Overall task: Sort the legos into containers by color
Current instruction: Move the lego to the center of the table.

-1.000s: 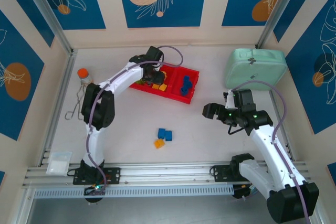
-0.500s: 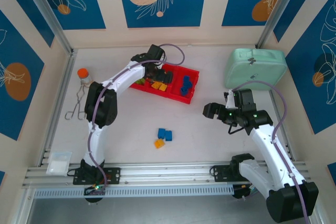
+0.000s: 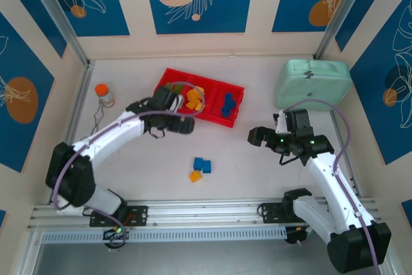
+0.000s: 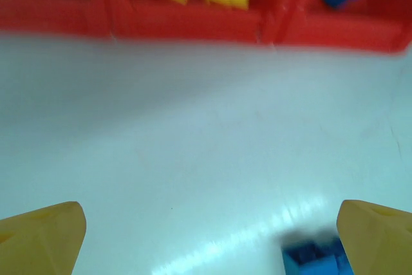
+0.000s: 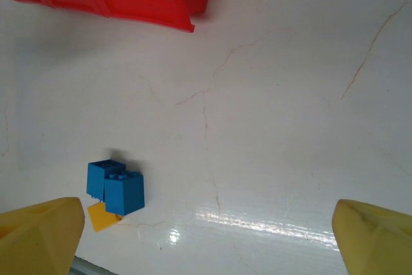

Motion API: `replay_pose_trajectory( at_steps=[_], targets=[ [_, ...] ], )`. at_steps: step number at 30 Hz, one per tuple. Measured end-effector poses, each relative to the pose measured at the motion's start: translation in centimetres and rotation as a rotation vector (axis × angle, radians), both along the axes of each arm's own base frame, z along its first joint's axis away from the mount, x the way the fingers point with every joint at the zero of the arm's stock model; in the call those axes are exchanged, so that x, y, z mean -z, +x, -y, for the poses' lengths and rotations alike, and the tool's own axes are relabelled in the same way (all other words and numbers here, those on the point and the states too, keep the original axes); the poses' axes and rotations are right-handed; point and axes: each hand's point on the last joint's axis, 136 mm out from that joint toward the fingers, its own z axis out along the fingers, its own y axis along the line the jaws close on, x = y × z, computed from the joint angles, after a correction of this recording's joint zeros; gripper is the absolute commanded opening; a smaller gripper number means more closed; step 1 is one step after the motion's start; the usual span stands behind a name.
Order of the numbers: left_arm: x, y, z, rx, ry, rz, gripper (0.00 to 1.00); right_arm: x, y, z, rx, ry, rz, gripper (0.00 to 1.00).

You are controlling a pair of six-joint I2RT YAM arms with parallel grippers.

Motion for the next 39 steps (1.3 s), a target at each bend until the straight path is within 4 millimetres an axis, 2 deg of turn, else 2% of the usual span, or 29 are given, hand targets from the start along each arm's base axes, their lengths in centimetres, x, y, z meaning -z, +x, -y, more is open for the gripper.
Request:
replay_pose_trajectory(
  at_steps=[5, 7, 10, 14, 22, 27, 39],
  targets=[
    [3.4, -6.8, 2.1, 0.113, 0.028, -0.088, 0.96, 0.4, 0.1, 0.0, 0.001, -0.003, -0.017, 0.99],
    [4.5, -8.4, 2.1, 0.129, 0.042, -0.124, 0.94, 0.4, 0.2, 0.0, 0.001, -0.003, -0.015, 0.99],
    [5.2, -9.4, 2.2, 0.131, 0.049, -0.15, 0.92, 0.3, 0.1, 0.0, 0.003, -0.001, -0.015, 0.99],
    [5.6, -9.9, 2.8, 0.142, 0.046, -0.168, 0.89, 0.2, 0.1, -0.1, 0.003, 0.002, -0.013, 0.99],
    [8.6, -10.6, 4.0, 0.177, 0.131, -0.255, 0.87, 0.2, 0.0, -0.2, -0.002, 0.003, -0.011, 0.99],
    [8.8, -10.2, 4.4, 0.174, 0.155, -0.264, 0.88, 0.2, 0.0, -0.3, -0.006, 0.003, -0.011, 0.99],
    [8.8, -8.4, 3.8, 0.151, 0.232, -0.264, 0.88, 0.2, 0.0, -0.3, -0.006, 0.0, -0.01, 0.99]
  ],
)
